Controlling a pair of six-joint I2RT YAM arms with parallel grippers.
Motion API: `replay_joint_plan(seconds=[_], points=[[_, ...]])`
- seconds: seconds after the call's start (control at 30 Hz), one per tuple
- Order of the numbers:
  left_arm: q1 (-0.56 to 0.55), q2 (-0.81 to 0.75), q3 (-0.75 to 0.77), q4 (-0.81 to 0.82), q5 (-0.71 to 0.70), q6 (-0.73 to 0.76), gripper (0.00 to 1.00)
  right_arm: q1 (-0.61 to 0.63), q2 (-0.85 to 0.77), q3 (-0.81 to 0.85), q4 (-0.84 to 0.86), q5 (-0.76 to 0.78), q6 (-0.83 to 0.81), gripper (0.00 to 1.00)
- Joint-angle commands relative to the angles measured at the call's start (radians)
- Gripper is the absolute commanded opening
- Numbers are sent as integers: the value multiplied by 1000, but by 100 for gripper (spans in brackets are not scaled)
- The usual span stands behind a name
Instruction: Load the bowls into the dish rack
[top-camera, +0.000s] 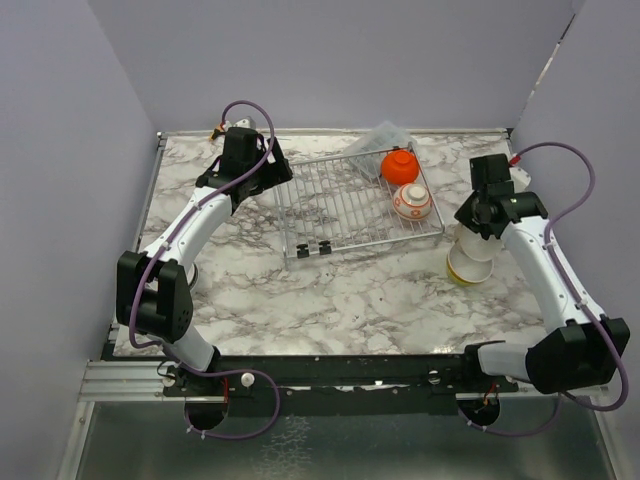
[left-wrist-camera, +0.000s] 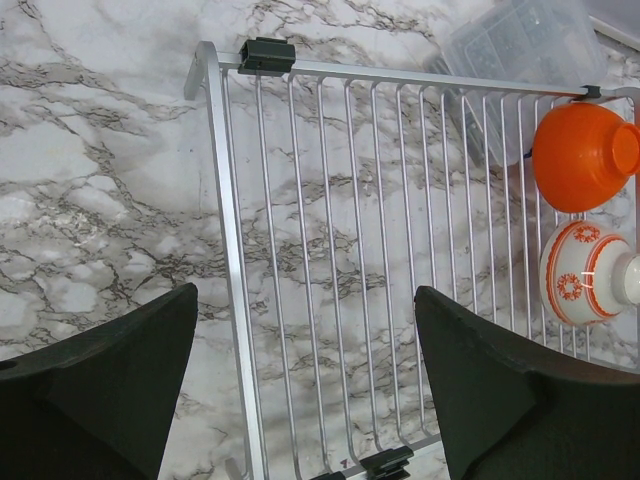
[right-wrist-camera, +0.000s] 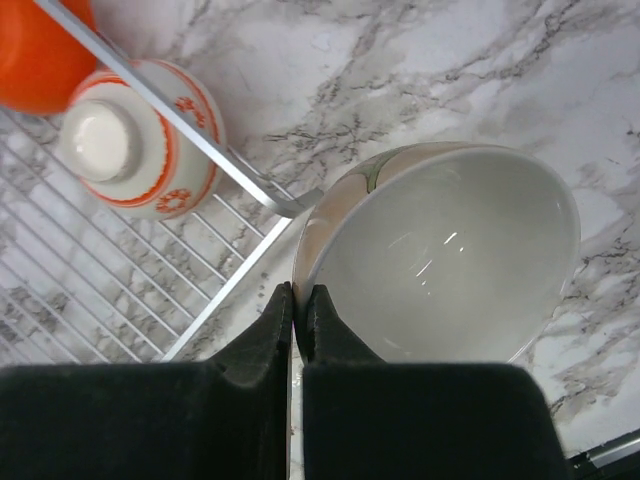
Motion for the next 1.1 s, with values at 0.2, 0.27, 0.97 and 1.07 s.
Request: replay_joint_plan(seconds=[0.2, 0.27, 0.97, 1.07], points=[[6, -46, 2, -11, 10, -14, 90, 0, -96, 91, 235, -288, -80, 1], [6, -56, -5, -10, -3, -15, 90, 3, -93, 78, 318, -398, -82, 1], [6, -265, -275, 28, -47, -162, 88, 253, 314, 124, 970, -809, 108, 1], [7, -280, -296, 27, -52, -149, 88, 279, 366, 127, 1021, -837, 151, 1]])
